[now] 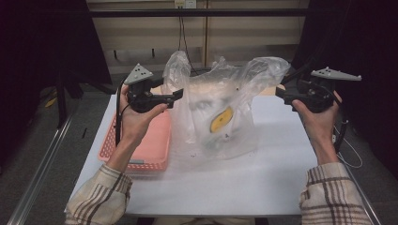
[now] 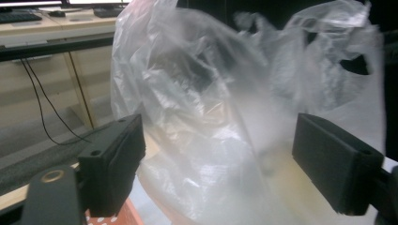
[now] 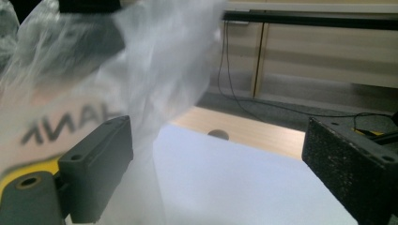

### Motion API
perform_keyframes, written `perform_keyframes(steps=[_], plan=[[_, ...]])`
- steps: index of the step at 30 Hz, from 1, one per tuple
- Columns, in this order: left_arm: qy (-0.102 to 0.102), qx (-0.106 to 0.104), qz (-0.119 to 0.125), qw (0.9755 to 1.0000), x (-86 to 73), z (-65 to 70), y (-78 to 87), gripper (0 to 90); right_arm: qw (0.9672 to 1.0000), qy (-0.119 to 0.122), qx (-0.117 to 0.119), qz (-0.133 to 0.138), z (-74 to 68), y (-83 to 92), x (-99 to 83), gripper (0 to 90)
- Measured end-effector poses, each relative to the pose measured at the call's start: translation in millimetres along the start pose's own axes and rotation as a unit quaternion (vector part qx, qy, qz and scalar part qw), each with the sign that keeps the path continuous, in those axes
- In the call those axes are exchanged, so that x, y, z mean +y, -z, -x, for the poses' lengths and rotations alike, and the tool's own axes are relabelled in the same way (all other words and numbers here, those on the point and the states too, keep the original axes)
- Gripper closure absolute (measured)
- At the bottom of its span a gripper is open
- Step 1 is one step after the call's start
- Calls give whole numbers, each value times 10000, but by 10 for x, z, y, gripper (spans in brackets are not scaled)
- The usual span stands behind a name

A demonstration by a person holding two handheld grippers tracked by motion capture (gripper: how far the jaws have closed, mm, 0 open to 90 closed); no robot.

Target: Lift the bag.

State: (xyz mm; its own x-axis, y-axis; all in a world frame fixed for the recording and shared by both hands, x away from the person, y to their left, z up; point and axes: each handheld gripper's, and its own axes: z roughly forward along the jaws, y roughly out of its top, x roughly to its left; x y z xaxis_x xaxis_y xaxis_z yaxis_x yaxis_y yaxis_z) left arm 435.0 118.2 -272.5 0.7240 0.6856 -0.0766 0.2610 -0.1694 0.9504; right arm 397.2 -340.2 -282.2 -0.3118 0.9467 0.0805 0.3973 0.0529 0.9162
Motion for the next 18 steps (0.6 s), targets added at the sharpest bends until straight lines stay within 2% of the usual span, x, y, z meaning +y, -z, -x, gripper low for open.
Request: perform_keyframes(steps=[3, 6, 12, 18], plan=[[-21, 62, 57, 10000, -1, -7, 75, 149, 10000, -19, 72, -53, -34, -17, -94, 86], [-50, 136, 9, 9999, -35, -40, 143, 128, 9999, -29, 139, -79, -73, -46, -194, 89], [20, 212, -44, 9998, -171, -101, 243, 103, 9995, -5, 265, -199, -176, -96, -364, 97], [7, 191, -107, 9998, -331, -86, 316, 84, 9989, 31, 356, -294, -297, -124, -519, 102]])
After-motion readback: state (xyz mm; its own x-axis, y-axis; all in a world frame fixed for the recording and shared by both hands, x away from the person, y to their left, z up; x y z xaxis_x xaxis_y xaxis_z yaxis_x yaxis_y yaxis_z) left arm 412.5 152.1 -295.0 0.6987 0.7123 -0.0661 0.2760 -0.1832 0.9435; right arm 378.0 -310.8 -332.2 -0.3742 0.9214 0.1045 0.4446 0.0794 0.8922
